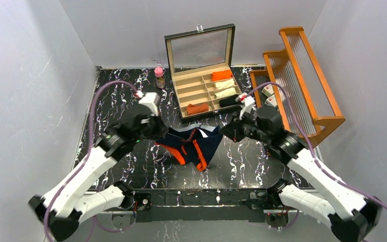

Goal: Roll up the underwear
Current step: Flatten out the underwear at the center of the board.

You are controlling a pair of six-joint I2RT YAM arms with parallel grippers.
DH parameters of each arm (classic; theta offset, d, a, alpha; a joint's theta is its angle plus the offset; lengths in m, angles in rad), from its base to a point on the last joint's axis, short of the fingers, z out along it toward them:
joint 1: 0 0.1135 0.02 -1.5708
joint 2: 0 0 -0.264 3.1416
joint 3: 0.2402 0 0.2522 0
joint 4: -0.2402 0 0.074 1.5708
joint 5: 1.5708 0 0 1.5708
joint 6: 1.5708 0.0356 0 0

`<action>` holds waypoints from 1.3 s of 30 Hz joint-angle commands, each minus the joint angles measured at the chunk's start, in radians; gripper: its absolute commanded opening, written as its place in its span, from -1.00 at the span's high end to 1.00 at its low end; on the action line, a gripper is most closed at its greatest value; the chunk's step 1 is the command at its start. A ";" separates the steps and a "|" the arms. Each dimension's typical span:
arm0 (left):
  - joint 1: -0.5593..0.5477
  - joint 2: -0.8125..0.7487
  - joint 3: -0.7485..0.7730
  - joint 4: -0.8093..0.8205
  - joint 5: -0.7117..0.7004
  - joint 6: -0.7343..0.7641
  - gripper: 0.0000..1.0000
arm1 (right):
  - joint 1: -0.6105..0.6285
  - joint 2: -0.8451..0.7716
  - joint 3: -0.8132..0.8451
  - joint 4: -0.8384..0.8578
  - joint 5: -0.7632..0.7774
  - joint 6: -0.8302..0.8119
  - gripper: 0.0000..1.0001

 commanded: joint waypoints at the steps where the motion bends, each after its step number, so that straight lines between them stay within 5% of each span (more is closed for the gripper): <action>1: -0.003 -0.167 0.108 -0.189 -0.136 -0.104 1.00 | -0.005 -0.176 -0.032 0.114 -0.162 -0.118 0.97; 8: -0.004 -0.342 0.206 -0.336 -0.117 -0.260 1.00 | -0.006 -0.339 -0.021 0.121 -0.354 -0.084 0.97; 11: -0.004 -0.318 0.218 -0.396 -0.090 -0.298 1.00 | -0.005 -0.291 -0.013 0.084 -0.290 -0.033 0.97; 15: -0.004 -0.153 0.183 -0.467 -0.153 -0.307 1.00 | -0.006 -0.119 0.013 -0.038 0.009 -0.014 0.97; 19: 0.013 0.101 0.141 -0.350 -0.165 -0.225 1.00 | -0.009 0.134 0.006 -0.011 0.171 -0.038 0.97; 26: 0.381 0.432 0.060 -0.052 0.072 -0.063 1.00 | -0.064 0.452 0.036 0.214 0.312 -0.109 0.97; 30: 0.437 0.580 0.122 0.008 0.157 0.016 1.00 | -0.115 0.591 0.109 0.237 0.296 -0.140 0.96; 32: 0.447 0.653 0.170 -0.009 0.158 0.056 0.86 | -0.134 0.644 0.150 0.231 0.320 -0.149 0.86; 34: 0.464 0.701 0.187 0.003 0.130 0.076 0.51 | -0.157 0.683 0.199 0.216 0.344 -0.146 0.74; 35: 0.475 0.715 0.194 0.011 0.116 0.085 0.27 | -0.171 0.697 0.221 0.207 0.349 -0.140 0.53; 37: 0.501 0.732 0.212 0.018 0.110 0.102 -0.16 | -0.196 0.717 0.271 0.168 0.360 -0.112 -0.21; 39: 0.520 0.734 0.240 -0.003 0.106 0.120 -0.26 | -0.209 0.728 0.332 0.088 0.347 -0.099 -0.43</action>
